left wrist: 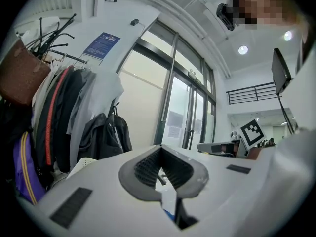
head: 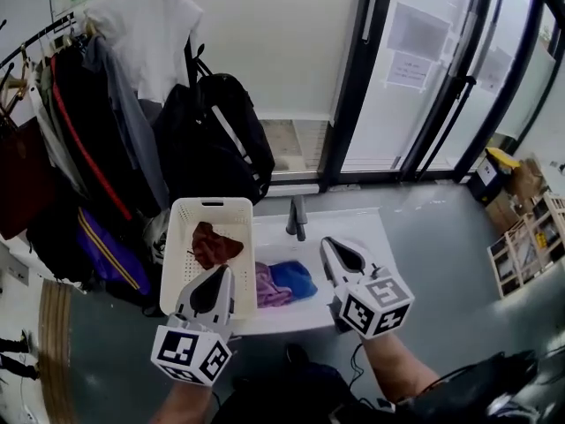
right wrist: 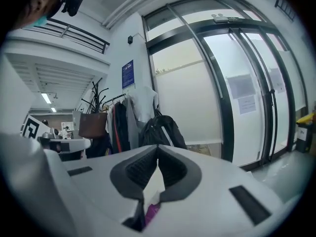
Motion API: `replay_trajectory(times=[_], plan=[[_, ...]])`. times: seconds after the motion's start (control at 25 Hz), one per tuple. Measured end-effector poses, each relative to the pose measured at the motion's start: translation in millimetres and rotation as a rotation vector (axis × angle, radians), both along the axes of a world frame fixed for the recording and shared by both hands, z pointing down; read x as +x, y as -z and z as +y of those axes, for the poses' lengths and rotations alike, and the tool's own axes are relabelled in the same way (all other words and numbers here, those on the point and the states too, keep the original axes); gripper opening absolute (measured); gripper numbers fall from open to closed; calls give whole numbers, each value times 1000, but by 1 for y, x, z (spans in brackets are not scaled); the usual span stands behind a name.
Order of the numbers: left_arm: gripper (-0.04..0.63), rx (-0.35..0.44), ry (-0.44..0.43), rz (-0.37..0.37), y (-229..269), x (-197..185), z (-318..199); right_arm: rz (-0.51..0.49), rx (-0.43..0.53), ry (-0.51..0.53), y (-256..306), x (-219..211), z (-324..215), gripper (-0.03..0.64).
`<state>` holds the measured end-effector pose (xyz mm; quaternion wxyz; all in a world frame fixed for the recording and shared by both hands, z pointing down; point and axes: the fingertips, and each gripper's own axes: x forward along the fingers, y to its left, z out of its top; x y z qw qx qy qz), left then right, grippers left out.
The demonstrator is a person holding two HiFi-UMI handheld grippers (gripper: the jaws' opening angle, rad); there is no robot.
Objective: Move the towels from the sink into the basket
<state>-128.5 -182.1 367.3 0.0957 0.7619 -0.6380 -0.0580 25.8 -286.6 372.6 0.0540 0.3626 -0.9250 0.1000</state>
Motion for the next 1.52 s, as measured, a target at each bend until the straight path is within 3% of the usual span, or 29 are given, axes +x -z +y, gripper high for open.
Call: replay_trajectory(times=[0.52,0.84,1.0,1.16,1.32,1.52], plan=[[3,-3,-22,-66,3,40,-45,2,20,5,-1,33,-27,12],[3,-24,6,-22,-4,41,-55,24,15,28,-14,32,-36,12],[3,-64,24,20,-17,44,-62,93,-26,56,-47,28,-45,14],[3,-115,25,-6,-35,53,-68,187,-86,104,-97,23,-53,64],[3,-151,17,29,-50,61,-74,228,-147,143,-139,17,-55,75],[3,-227,43,15,-77,65,-81,312,-219,245,-201,5,-54,115]])
